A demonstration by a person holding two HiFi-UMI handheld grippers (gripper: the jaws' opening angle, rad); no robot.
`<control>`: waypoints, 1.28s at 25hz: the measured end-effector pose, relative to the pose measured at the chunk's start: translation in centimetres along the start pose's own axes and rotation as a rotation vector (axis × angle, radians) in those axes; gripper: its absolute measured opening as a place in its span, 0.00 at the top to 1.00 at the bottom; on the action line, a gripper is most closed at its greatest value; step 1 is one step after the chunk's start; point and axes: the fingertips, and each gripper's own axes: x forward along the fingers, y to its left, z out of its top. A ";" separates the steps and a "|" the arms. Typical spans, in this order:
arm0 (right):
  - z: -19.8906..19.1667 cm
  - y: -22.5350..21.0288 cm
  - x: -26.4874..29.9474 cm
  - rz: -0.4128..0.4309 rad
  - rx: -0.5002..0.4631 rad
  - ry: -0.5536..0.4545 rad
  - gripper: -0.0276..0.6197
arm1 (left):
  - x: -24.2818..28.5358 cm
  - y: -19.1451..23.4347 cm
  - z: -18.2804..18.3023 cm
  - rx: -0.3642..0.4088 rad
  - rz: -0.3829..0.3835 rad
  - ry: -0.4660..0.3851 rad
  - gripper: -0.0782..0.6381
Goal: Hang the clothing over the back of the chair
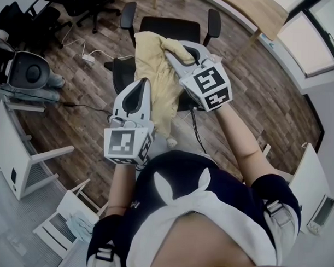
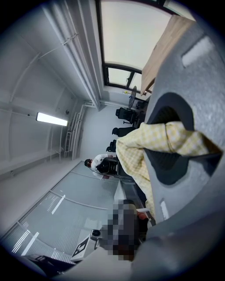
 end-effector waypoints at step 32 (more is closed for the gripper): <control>-5.8 0.9 5.2 0.224 0.022 0.336 0.82 | 3.5 0.7 -1.3 0.011 -0.114 0.074 0.88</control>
